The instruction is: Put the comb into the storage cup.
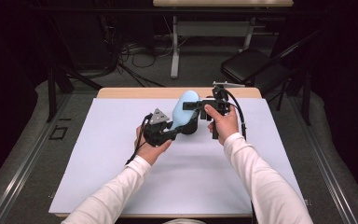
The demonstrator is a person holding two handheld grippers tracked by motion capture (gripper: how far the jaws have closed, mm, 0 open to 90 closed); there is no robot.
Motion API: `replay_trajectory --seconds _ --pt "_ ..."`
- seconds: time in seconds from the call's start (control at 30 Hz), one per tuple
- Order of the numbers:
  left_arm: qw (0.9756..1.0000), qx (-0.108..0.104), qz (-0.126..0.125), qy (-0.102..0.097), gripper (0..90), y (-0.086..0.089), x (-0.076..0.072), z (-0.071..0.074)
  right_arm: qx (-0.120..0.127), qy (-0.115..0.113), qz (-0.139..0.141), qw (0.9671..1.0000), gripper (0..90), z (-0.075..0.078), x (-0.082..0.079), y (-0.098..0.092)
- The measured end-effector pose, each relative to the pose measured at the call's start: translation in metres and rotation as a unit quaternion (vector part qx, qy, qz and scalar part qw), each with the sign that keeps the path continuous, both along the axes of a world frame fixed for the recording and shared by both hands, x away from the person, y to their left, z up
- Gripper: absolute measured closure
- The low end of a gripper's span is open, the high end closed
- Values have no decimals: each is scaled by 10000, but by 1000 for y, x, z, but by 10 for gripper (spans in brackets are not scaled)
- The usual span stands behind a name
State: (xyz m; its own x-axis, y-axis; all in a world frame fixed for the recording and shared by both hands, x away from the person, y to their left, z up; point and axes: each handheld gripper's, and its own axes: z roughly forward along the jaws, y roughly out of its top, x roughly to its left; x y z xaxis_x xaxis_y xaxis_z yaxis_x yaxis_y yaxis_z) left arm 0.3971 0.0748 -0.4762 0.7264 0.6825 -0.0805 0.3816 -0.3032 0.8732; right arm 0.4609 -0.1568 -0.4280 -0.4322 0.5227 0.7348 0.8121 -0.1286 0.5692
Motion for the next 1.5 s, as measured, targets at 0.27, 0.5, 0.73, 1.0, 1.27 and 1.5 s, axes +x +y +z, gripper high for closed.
replay_trajectory --seconds 0.27,0.5,0.73,1.0,1.27,1.5 --pt "10000 -59 18 6 574 2 1 0 -18 -41 -20 10000 516 0 0 0" --pt "9999 -117 81 4 487 5 3 0 -39 -33 -104 9999 516 1 2 -2" --pt "9998 -166 147 19 440 9 4 1 -62 -42 -175 9998 516 0 3 -5" --pt "9996 -217 184 52 381 13 2 4 -80 -65 -206 9997 516 3 4 -5" --pt "9993 -273 235 49 346 19 1 6 -92 -88 -203 9997 515 8 3 -6" --pt "9993 -272 255 71 344 25 -2 9 -103 -123 -243 9996 515 11 4 -8"
